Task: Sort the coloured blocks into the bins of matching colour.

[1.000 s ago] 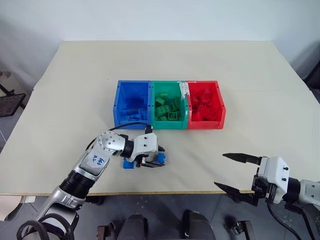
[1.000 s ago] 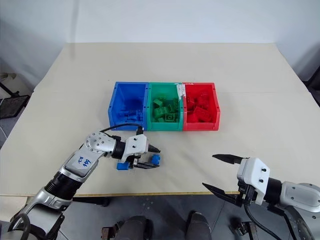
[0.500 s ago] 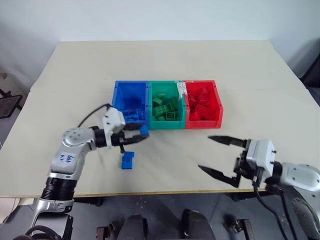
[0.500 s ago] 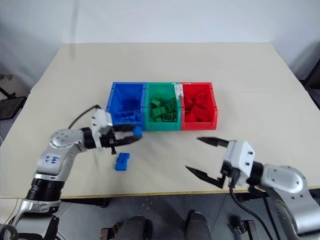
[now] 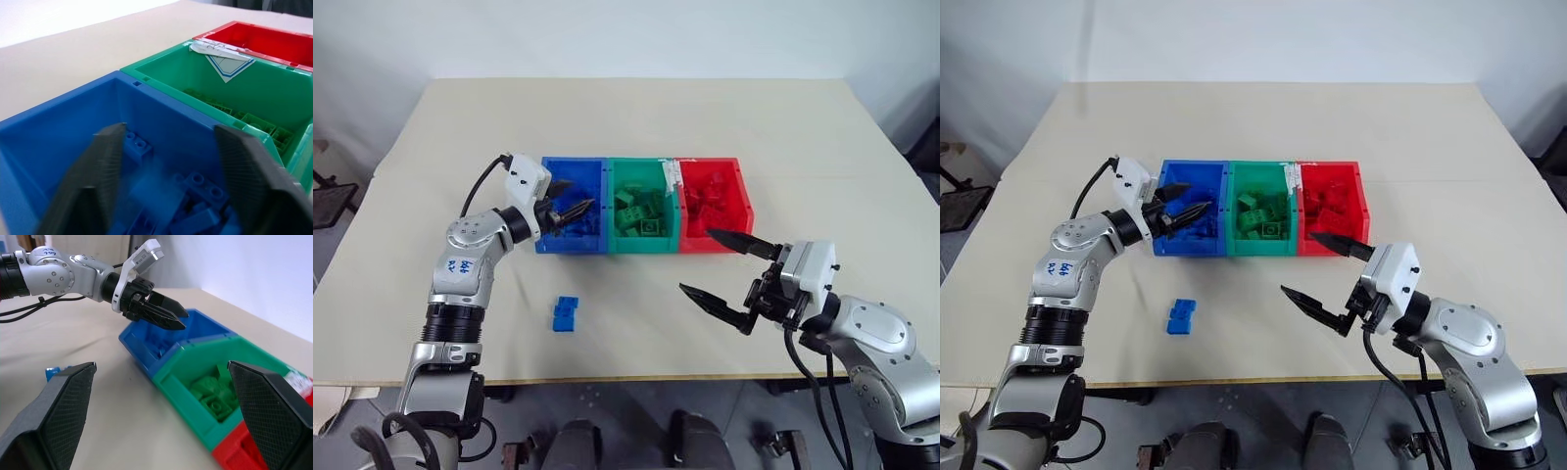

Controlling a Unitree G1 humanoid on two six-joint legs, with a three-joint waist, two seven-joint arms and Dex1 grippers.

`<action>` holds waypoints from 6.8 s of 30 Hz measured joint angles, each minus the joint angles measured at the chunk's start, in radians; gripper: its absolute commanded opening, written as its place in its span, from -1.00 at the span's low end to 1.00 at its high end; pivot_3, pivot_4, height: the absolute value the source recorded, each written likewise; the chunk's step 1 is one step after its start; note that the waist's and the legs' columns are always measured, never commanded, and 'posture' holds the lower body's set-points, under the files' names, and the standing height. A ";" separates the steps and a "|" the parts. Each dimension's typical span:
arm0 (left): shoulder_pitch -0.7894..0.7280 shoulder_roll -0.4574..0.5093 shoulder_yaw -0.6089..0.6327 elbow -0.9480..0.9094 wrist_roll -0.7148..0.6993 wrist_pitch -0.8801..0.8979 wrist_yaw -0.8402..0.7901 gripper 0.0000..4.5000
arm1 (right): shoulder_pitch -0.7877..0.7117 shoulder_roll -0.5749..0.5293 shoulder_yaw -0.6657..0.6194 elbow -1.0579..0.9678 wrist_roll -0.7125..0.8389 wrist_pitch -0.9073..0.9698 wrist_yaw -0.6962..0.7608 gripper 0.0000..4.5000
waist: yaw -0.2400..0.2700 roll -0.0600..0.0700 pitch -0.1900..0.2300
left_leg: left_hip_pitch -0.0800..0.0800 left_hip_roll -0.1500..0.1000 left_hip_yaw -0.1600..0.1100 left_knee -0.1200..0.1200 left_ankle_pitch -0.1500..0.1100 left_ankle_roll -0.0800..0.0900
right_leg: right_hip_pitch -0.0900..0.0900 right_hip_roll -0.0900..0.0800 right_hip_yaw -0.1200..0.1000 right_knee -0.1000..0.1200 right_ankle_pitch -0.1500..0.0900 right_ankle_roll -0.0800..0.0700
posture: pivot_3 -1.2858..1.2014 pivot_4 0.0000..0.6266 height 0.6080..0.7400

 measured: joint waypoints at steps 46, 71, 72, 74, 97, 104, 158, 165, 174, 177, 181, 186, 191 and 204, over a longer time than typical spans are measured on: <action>0.626 0.451 -0.051 -0.555 -0.051 -0.043 -0.419 0.46 | 0.018 -0.179 0.063 0.177 -0.078 -0.130 0.300 1.00 | 0.005 0.000 0.001 | 0.000 0.001 0.002 0.001 -0.001 0.001 | -0.001 0.000 0.001 0.000 0.000 -0.001 | 0.03 -0.52 1.00; 0.541 0.421 -0.162 -0.487 0.006 -0.087 -0.438 -0.60 | 0.054 -0.179 0.059 0.139 -0.073 -0.114 0.241 1.00 | 0.003 0.000 0.001 | 0.000 0.001 0.002 0.000 -0.001 0.001 | -0.001 0.000 0.001 -0.001 0.000 -0.001 | 0.03 -0.52 1.00; 0.540 0.419 -0.161 -0.487 0.000 -0.086 -0.439 -0.60 | 0.058 -0.179 0.057 0.138 -0.072 -0.114 0.241 1.00 | 0.003 0.000 0.001 | 0.000 0.001 0.002 0.000 -0.001 0.001 | -0.001 0.000 0.001 0.000 0.000 -0.001 | 0.03 -0.52 1.00; 0.535 0.396 -0.145 -0.489 -0.039 -0.070 -0.442 -0.60 | 0.079 -0.179 0.035 0.130 -0.065 -0.111 0.238 1.00 | 0.006 0.000 0.001 | 0.000 0.001 0.002 0.000 -0.001 0.001 | -0.001 0.000 0.001 0.000 0.000 -0.001 | 0.03 -0.52 1.00; -0.093 0.038 -0.048 0.057 -0.041 0.024 -0.072 0.11 | 0.163 -0.042 -0.198 0.048 0.008 -0.073 -0.009 1.00 | -0.008 -0.001 0.000 | 0.001 0.000 0.002 -0.001 -0.002 0.001 | -0.001 0.000 0.000 -0.001 0.001 0.001 | 0.03 -0.52 1.00; -0.027 0.121 -0.016 0.025 -0.041 0.006 -0.110 0.99 | 0.126 -0.047 -0.148 0.074 -0.008 -0.074 0.025 1.00 | -0.012 -0.001 0.000 | 0.001 0.001 0.002 0.000 -0.002 0.001 | -0.001 0.000 0.000 -0.001 0.001 0.001 | 0.03 -0.52 1.00; 0.531 0.372 -0.121 -0.349 -0.059 -0.135 -0.536 0.99 | -0.006 -0.176 0.048 0.083 -0.009 0.038 0.224 1.00 | 0.004 -0.001 0.001 | 0.001 0.001 0.003 0.001 -0.002 0.001 | -0.001 0.000 0.001 -0.001 0.000 0.000 | 0.03 -0.52 1.00; 0.520 0.338 -0.157 -0.411 -0.030 -0.078 -0.465 0.82 | -0.003 -0.176 0.048 0.082 -0.009 0.038 0.209 1.00 | 0.003 -0.001 0.001 | 0.001 0.001 0.003 0.001 -0.002 0.001 | -0.001 0.000 0.001 0.000 0.000 0.000 | 0.03 -0.52 1.00; 0.483 0.339 -0.164 -0.374 0.007 -0.100 -0.430 -0.35 | 0.011 -0.178 0.043 0.078 -0.009 0.038 0.200 1.00 | 0.002 -0.001 0.001 | 0.001 0.001 0.003 0.001 -0.002 0.001 | 0.000 0.000 0.001 -0.001 0.000 0.000 | 0.03 -0.52 1.00; 0.472 0.344 -0.164 -0.347 0.009 -0.124 -0.435 -0.78 | 0.025 -0.197 0.019 0.077 -0.009 0.038 0.204 1.00 | 0.002 -0.001 0.001 | 0.001 0.001 0.003 0.001 -0.002 0.001 | 0.000 0.000 0.001 -0.001 0.000 0.000 | 0.03 -0.52 1.00; 0.459 0.330 -0.159 -0.321 -0.009 -0.116 -0.442 -0.79 | 0.042 -0.202 -0.011 0.077 -0.009 0.038 0.204 1.00 | 0.002 -0.001 0.001 | 0.001 0.001 0.003 0.001 -0.002 0.001 | 0.000 0.000 0.001 -0.001 0.000 0.000 | 0.03 -0.52 1.00; 0.457 0.255 -0.080 -0.343 -0.183 -0.019 -0.459 -0.79 | 0.124 -0.154 -0.104 0.002 0.051 0.043 0.134 1.00 | 0.007 -0.001 0.001 | 0.000 0.001 0.002 0.001 -0.002 0.001 | -0.001 0.000 0.000 0.000 0.001 0.000 | 0.03 -0.52 1.00; 0.287 0.166 0.046 -0.358 -0.317 0.097 -0.316 -0.79 | 0.114 -0.067 -0.174 -0.015 0.096 0.043 0.020 1.00 | 0.005 -0.001 0.001 | 0.001 0.001 0.002 0.003 -0.002 0.001 | 0.001 0.000 0.001 0.000 0.001 0.000 | 0.03 -0.52 1.00; -0.080 0.023 -0.083 0.159 -0.001 -0.133 -0.088 -0.08 | 0.086 -0.055 -0.159 0.001 0.041 0.016 -0.016 1.00 | -0.009 -0.002 0.001 | 0.000 0.000 0.004 -0.001 -0.002 0.002 | -0.002 0.000 0.000 -0.002 0.001 0.000 | 0.03 -0.52 1.00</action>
